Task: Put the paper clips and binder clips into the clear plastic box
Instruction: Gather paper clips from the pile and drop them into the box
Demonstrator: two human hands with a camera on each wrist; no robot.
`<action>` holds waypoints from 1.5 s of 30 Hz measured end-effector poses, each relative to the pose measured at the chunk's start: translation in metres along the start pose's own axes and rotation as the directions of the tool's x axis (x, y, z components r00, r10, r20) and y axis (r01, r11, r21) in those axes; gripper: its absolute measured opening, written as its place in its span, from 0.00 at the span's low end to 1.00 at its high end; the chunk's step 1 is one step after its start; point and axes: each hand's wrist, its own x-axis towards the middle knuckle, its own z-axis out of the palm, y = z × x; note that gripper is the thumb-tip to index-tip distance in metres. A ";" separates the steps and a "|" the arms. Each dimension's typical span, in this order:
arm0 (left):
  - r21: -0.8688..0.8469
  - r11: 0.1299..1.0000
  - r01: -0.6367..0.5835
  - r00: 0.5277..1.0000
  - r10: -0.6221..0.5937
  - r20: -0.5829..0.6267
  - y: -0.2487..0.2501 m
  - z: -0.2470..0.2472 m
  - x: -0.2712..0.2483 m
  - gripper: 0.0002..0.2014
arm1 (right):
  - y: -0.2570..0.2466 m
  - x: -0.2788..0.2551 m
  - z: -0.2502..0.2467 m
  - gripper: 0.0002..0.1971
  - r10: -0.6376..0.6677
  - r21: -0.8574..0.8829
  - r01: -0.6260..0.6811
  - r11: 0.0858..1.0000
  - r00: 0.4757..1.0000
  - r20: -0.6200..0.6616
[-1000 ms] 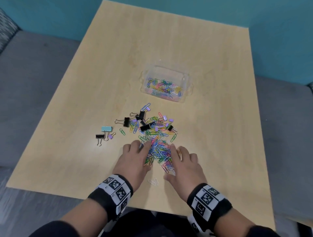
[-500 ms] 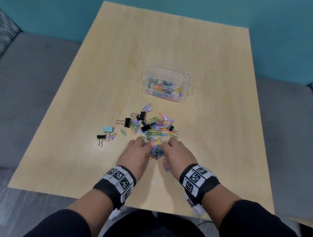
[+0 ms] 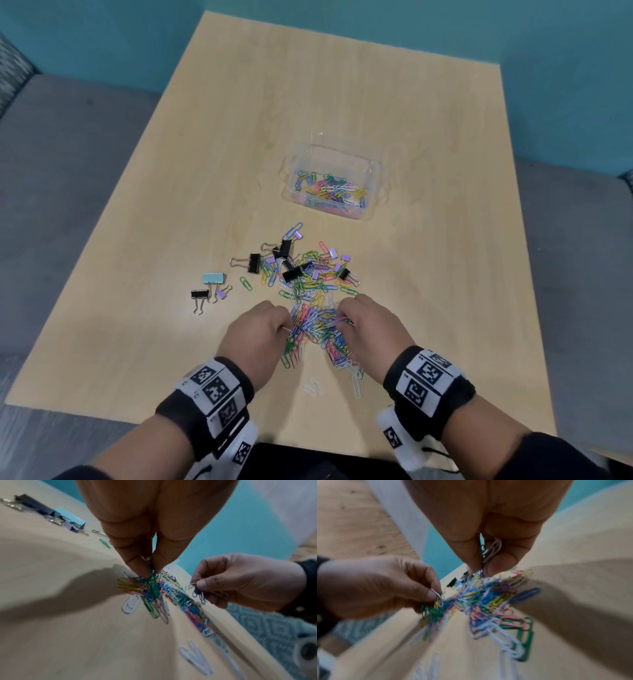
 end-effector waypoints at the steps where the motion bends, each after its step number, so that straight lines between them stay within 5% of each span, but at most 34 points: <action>1: -0.054 0.998 0.024 1.000 -0.024 0.005 0.000 -0.003 0.001 0.08 | 0.000 0.001 -0.003 0.02 0.038 0.090 -0.039 0.995 0.999 0.013; 6: -0.500 0.833 0.238 0.971 -0.216 0.101 0.005 -0.027 0.010 0.09 | -0.003 0.009 -0.023 0.05 0.214 0.608 -0.270 0.746 0.963 0.165; 12: -0.779 0.589 0.216 0.965 -0.252 0.076 0.040 -0.078 0.073 0.06 | -0.006 0.067 -0.074 0.05 0.211 0.822 -0.173 0.542 0.975 0.065; 18: -0.810 0.582 0.080 0.961 -0.260 -0.092 0.072 -0.110 0.164 0.08 | -0.011 0.143 -0.120 0.11 0.314 0.746 -0.088 0.660 0.934 -0.168; 22: -0.755 0.653 0.055 0.967 -0.224 -0.124 0.088 -0.110 0.195 0.10 | -0.020 0.168 -0.131 0.01 0.310 0.641 -0.109 0.760 0.927 -0.210; 26: -0.669 0.740 0.067 0.976 -0.189 -0.111 0.077 -0.109 0.187 0.13 | -0.009 0.150 -0.136 0.19 0.208 0.221 -0.150 0.964 0.940 -0.271; 29: -0.525 0.849 0.050 0.970 -0.165 -0.176 0.045 -0.106 0.142 0.15 | 0.003 0.095 -0.114 0.15 0.043 0.083 -0.016 0.996 0.939 -0.341; 31: -0.301 0.954 0.022 0.988 -0.067 -0.141 0.024 -0.094 0.092 0.13 | 0.014 0.052 -0.086 0.07 -0.038 0.079 0.054 0.995 0.980 -0.193; 33: -0.235 0.972 0.023 0.997 -0.004 0.081 0.007 -0.074 0.039 0.10 | 0.021 0.011 -0.055 0.03 -0.057 0.172 0.039 0.984 0.993 0.099; 35: -0.331 0.925 0.185 0.913 -0.038 0.405 -0.005 -0.051 -0.006 0.09 | 0.017 -0.020 -0.029 0.04 -0.069 0.284 -0.032 0.958 0.938 0.340; 37: -0.372 0.863 0.341 0.796 -0.055 0.603 -0.010 -0.031 -0.035 0.08 | 0.006 -0.039 -0.006 0.06 -0.108 0.314 -0.065 0.947 0.858 0.503; 38: -0.374 0.858 0.352 0.785 -0.053 0.617 -0.011 -0.022 -0.043 0.09 | 0.000 -0.044 0.004 0.07 -0.137 0.323 -0.066 0.944 0.814 0.564; 40: -0.370 0.888 0.274 0.840 -0.033 0.542 -0.010 -0.004 -0.049 0.10 | -0.010 -0.045 0.024 0.09 -0.166 0.302 -0.033 0.953 0.776 0.608; 45: -0.409 0.904 0.122 0.964 -0.010 0.267 -0.001 0.009 -0.041 0.11 | -0.024 -0.031 0.039 0.09 -0.036 0.486 -0.192 0.853 0.906 0.421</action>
